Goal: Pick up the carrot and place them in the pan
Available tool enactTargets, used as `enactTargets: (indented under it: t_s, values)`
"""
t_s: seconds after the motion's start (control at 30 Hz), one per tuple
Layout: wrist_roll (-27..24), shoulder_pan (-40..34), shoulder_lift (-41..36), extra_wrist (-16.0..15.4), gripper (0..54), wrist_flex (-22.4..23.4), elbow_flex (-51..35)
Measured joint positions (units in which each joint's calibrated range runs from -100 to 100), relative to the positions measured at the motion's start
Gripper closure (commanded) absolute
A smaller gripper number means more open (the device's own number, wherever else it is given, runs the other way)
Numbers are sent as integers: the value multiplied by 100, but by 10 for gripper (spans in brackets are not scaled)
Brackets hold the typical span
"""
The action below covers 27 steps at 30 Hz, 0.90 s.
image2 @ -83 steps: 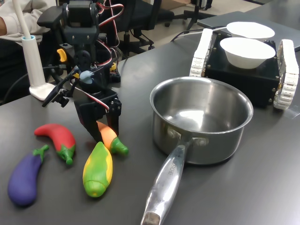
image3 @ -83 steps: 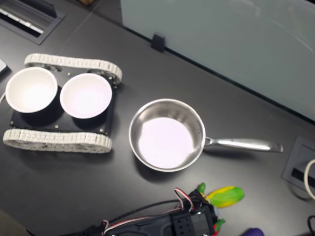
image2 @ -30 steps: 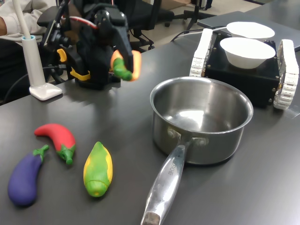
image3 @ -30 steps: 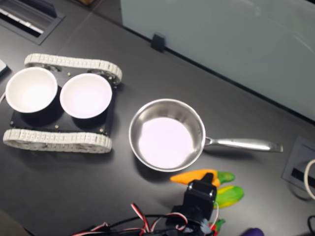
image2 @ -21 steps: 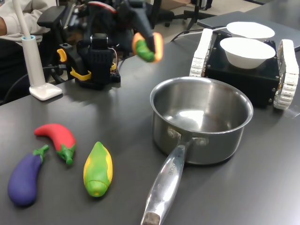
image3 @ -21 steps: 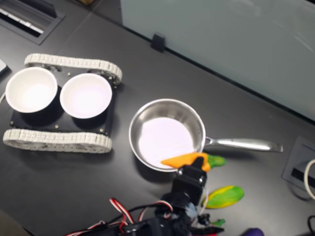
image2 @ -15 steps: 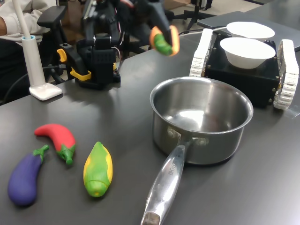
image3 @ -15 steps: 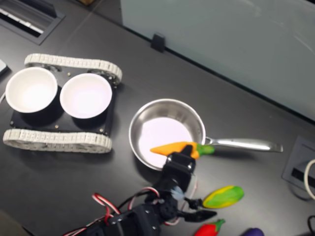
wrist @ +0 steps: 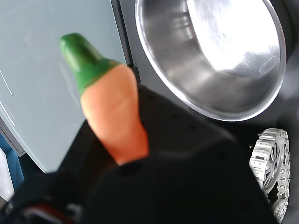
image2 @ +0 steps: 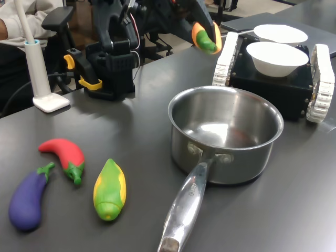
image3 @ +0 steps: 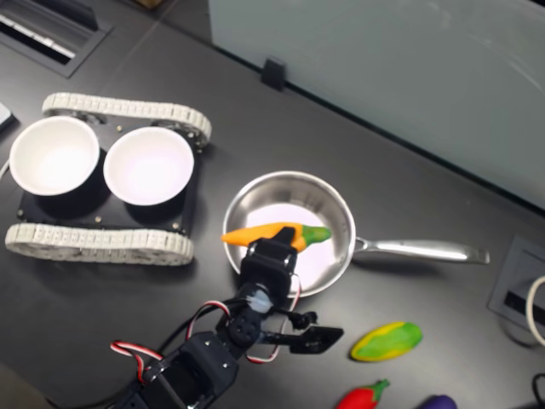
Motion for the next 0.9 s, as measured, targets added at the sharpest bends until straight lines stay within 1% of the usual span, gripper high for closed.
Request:
enactTargets:
  t_s: [0.1,0.33,0.53,0.7,0.9]
  values:
    - [-20,-209,-34,73,533,-76,226]
    - [-20,-154,-34,110,533,-433,670]
    - [-20,-385,25,312,533,-782,1140]
    - [-20,-418,25,413,533,-1011,1584]
    - [-49,-704,25,551,533,-1300,2036]
